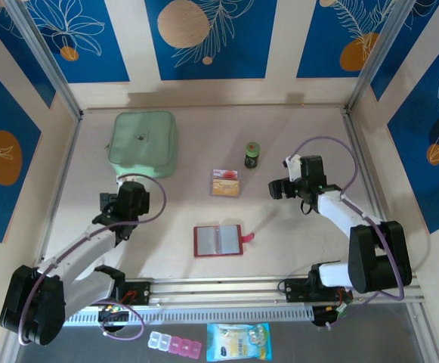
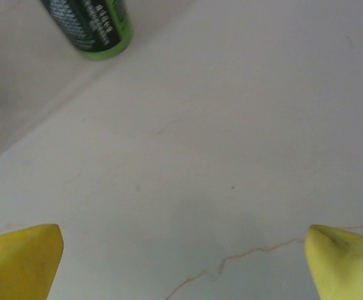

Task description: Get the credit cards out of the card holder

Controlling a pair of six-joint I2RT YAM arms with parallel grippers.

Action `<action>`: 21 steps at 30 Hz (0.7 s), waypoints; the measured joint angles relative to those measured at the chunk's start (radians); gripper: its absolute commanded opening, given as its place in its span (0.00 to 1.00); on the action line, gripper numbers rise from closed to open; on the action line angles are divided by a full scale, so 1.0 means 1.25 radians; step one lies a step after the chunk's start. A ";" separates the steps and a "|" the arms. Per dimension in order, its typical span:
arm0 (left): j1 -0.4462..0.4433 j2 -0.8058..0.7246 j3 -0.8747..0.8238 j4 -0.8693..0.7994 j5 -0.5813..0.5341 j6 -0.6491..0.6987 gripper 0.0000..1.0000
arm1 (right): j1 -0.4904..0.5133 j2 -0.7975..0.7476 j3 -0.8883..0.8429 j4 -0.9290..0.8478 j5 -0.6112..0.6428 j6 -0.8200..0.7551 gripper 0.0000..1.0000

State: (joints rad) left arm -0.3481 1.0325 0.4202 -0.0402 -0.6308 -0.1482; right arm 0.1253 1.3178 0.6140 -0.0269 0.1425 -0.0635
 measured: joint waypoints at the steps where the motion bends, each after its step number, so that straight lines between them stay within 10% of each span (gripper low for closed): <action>1: 0.007 0.009 -0.020 0.055 0.000 0.013 0.99 | -0.003 -0.003 -0.020 0.039 0.002 0.011 0.99; 21: 0.153 0.411 -0.079 0.797 0.224 0.154 0.99 | -0.106 0.154 -0.142 0.580 -0.059 0.115 0.99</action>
State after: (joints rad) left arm -0.1570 1.5459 0.3218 0.9565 -0.3508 0.0437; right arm -0.0074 1.5105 0.4366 0.6975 0.0692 0.0807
